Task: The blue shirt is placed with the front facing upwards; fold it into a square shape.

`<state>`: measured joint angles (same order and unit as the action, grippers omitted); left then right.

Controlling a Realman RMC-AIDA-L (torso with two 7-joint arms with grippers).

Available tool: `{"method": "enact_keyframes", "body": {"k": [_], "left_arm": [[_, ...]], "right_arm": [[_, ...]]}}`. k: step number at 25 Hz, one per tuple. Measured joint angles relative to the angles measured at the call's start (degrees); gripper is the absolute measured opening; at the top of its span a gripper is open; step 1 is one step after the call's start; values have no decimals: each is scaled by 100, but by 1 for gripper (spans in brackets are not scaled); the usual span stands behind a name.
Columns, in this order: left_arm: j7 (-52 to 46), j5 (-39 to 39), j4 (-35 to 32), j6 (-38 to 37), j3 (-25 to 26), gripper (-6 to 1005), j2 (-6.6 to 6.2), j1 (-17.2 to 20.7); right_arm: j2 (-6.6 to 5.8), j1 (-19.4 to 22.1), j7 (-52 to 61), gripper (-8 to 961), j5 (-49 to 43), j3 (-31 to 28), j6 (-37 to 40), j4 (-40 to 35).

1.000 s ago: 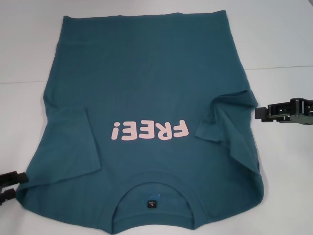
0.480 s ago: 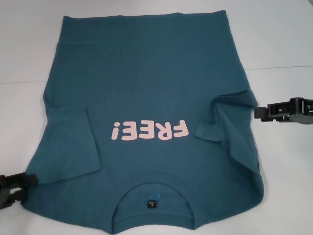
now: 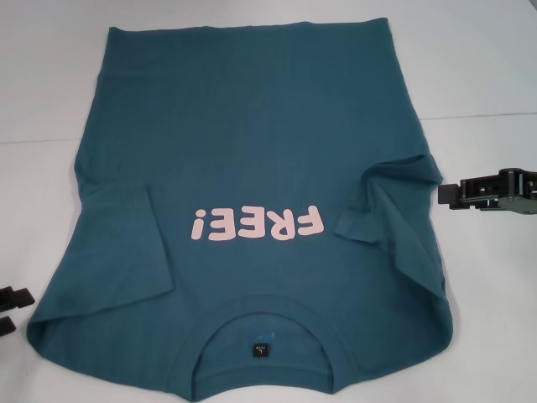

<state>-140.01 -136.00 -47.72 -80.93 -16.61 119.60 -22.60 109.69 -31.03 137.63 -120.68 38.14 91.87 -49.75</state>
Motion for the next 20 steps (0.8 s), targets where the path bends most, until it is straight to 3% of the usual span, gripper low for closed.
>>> {"method": "enact_keyframes", "body": {"k": [20], "left_arm": [[188,-36,351,293,-110,626,6,-82]], "right_arm": [[0,-24,0,390,0,0,-47,56]]}}
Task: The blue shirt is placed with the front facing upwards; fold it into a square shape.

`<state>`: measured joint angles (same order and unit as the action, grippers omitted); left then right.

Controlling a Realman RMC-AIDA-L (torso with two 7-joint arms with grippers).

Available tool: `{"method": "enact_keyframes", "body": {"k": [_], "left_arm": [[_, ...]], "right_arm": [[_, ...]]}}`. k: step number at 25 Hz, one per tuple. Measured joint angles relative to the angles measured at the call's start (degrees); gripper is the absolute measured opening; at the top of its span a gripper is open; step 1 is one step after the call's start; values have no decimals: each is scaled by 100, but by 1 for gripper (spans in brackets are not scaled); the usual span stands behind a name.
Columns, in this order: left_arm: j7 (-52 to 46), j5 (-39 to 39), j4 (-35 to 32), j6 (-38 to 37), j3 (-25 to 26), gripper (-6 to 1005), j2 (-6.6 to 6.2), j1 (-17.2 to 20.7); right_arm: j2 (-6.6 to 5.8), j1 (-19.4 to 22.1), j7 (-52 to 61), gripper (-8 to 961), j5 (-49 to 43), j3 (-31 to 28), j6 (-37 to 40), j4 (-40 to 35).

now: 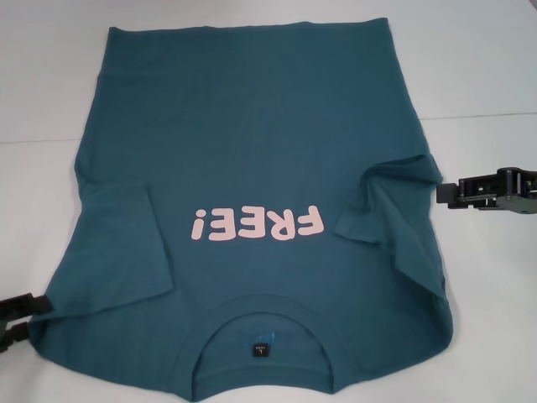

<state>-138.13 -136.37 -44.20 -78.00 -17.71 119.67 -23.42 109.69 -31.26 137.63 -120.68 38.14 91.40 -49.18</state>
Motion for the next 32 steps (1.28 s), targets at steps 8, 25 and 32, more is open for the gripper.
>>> {"method": "enact_keyframes", "body": {"k": [8,25,32], "left_arm": [[-30,-13,0,-209,-130,626,20,-5],[-30,32,255,-130,-142,626,-30,-318],[-87,10,223,63,-124,627,-54,-340]], "right_arm": [[0,17,0,390,0,0,-9,-3],[0,24,0,389,0,0,-8,-4],[0,24,0,389,0,-4,-8,-4]]}}
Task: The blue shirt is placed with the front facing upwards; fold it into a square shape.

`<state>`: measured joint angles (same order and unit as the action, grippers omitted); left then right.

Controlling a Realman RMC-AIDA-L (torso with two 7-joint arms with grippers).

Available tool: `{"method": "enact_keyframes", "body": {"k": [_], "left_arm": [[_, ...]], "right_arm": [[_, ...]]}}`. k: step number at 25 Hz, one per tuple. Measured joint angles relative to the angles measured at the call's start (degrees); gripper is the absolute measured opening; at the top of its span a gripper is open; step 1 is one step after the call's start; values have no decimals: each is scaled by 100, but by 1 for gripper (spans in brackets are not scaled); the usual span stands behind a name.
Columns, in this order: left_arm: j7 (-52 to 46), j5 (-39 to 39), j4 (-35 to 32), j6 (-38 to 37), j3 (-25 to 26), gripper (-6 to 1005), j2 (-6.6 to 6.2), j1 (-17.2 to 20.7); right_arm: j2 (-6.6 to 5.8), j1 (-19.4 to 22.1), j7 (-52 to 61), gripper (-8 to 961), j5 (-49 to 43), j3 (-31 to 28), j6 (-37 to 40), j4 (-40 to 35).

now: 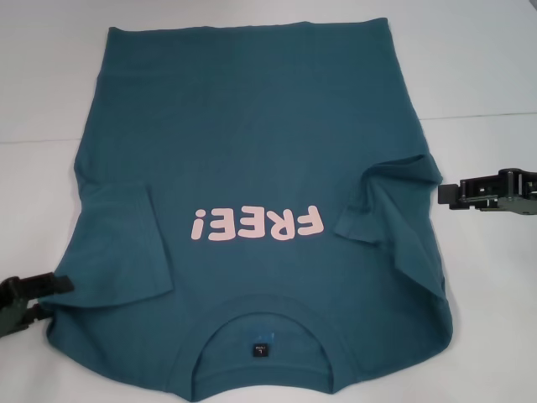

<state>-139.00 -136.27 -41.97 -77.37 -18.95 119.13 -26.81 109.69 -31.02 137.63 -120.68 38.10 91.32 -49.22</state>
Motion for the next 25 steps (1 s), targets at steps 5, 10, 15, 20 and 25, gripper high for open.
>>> {"method": "enact_keyframes", "body": {"k": [5,10,15,20,25], "left_arm": [[-6,-1,-19,134,-21,612,-14,-1],[-21,-17,-10,130,-139,593,-9,4],[-59,-34,-20,155,-154,575,-2,33],[-169,-79,-53,211,-159,556,-15,21],[-320,-198,-48,228,-185,537,-19,-15]], "right_arm": [[0,0,0,389,0,-4,0,0],[0,0,0,388,0,-5,0,0],[0,0,0,388,0,-13,0,0],[0,4,0,388,0,-14,0,0],[0,7,0,388,0,-29,0,0]]}}
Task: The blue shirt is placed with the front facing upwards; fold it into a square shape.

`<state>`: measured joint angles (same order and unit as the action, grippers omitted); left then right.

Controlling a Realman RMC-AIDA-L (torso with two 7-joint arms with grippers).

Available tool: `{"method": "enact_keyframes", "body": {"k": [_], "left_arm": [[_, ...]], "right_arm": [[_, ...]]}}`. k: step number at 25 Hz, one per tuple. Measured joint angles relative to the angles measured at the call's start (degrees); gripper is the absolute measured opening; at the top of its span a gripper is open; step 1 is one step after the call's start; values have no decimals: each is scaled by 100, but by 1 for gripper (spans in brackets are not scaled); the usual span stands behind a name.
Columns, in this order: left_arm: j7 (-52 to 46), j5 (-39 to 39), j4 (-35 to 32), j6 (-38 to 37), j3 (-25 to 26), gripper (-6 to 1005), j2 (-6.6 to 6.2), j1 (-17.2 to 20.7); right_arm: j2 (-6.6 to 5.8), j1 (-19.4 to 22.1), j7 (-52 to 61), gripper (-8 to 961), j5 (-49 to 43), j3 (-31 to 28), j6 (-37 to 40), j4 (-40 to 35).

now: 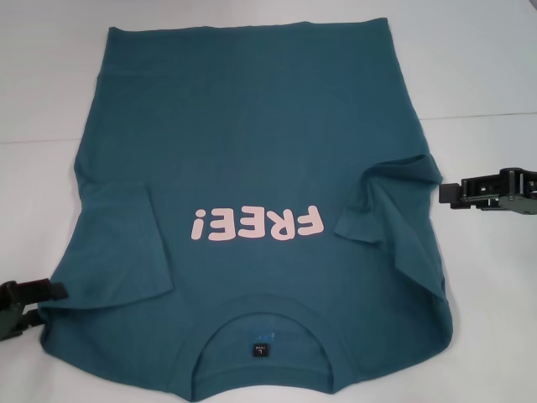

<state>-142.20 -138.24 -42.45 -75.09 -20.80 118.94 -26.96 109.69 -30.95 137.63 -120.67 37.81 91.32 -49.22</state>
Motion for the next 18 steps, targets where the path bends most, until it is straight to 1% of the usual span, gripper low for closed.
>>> {"method": "enact_keyframes", "body": {"k": [6,15,18], "left_arm": [[-48,4,-17,-54,-14,515,-7,-11],[-58,-14,-17,-59,3,316,-14,-11],[26,47,4,-153,81,182,-34,-11]], "right_arm": [[-16,2,0,387,0,-12,0,0],[-18,13,0,387,0,-65,18,0],[-25,30,0,387,0,-65,19,0]]}}
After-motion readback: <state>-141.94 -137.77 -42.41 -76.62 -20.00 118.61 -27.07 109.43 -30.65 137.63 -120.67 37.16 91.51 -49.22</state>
